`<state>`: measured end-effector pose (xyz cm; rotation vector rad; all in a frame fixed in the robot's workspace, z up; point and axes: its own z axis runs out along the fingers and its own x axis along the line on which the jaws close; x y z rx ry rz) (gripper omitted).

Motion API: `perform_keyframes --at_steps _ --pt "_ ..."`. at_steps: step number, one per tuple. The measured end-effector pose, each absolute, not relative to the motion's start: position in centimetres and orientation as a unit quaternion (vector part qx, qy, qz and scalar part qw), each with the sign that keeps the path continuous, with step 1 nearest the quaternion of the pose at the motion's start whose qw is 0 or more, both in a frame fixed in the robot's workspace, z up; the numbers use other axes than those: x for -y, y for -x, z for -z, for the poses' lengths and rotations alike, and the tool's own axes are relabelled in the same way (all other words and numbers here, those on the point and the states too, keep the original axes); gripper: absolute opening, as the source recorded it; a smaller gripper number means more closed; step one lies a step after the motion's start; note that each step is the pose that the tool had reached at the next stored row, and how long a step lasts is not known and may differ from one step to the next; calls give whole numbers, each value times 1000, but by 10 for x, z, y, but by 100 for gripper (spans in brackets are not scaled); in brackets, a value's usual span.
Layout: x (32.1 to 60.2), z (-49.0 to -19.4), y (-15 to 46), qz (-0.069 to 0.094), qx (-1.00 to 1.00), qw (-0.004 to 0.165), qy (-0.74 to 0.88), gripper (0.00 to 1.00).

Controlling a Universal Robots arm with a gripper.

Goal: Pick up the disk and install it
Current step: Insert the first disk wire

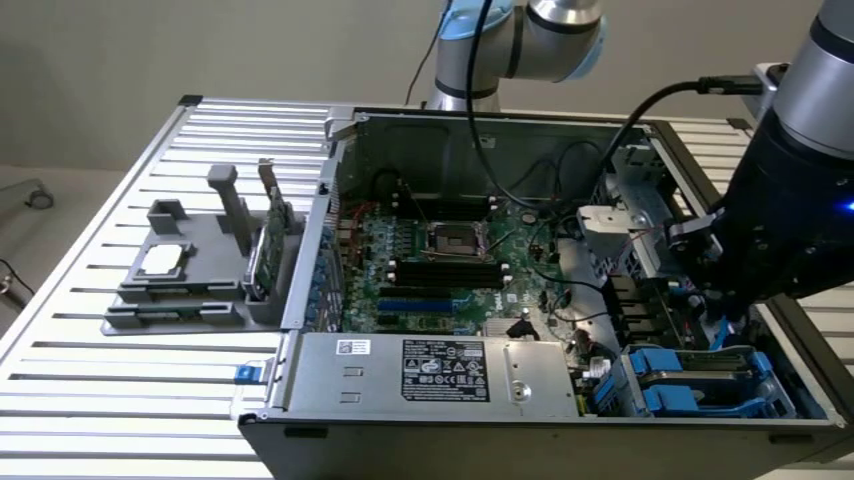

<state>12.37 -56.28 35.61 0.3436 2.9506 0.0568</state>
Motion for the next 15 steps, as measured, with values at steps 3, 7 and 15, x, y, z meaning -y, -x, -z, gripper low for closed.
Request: perform_keyframes --at_steps 3,7,15 --pt "561 -356 -124 -18 -989 86 -118 17" --pt "560 -356 -123 -16 -989 88 -121 17" --pt "560 -360 -116 -13 -988 89 -128 17"
